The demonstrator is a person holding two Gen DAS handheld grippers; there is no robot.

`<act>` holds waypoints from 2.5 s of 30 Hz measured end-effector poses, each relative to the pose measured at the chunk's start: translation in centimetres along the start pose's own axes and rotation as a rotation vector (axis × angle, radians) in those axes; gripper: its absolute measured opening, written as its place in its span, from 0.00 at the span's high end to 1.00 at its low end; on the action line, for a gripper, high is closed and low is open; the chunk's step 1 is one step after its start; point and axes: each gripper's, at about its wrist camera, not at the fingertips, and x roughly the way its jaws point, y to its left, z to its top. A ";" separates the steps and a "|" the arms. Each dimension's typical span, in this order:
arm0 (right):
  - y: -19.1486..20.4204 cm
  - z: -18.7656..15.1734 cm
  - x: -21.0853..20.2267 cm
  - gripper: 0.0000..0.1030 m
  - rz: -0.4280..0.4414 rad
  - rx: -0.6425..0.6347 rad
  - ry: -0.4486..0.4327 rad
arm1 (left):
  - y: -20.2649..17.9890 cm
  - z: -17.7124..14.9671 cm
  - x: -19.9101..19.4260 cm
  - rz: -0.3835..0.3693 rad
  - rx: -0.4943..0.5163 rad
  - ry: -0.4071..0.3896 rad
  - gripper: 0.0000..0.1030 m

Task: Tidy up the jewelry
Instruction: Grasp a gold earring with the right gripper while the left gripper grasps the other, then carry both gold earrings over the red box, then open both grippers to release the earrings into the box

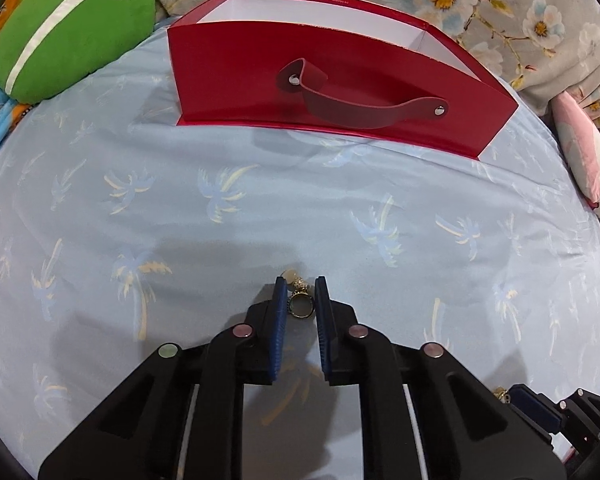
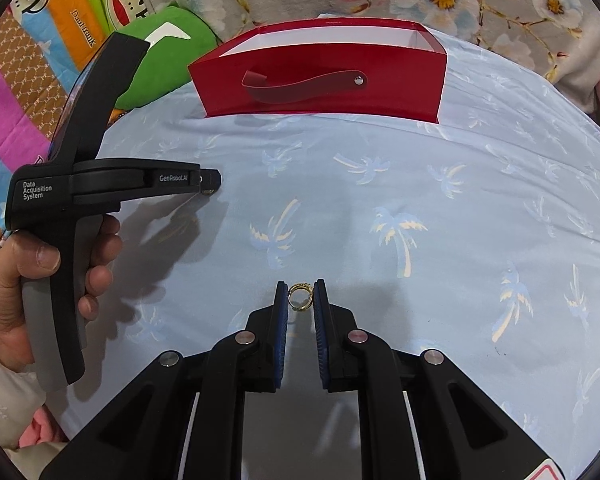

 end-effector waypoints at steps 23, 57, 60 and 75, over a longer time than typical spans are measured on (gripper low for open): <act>-0.8 7.5 -6.2 0.89 0.003 -0.002 -0.208 | 1.8 3.4 -11.4 -0.043 -0.014 -0.230 0.87; -7.6 34.1 0.9 0.89 -0.013 0.018 -0.373 | -1.2 27.9 -5.1 -0.027 0.096 -0.373 0.87; -8.4 34.9 3.0 0.89 -0.015 0.033 -0.348 | -1.4 29.1 -3.0 -0.021 0.101 -0.352 0.87; -10.9 36.3 11.3 0.89 -0.040 0.071 -0.227 | -2.1 31.8 6.3 0.014 0.111 -0.220 0.87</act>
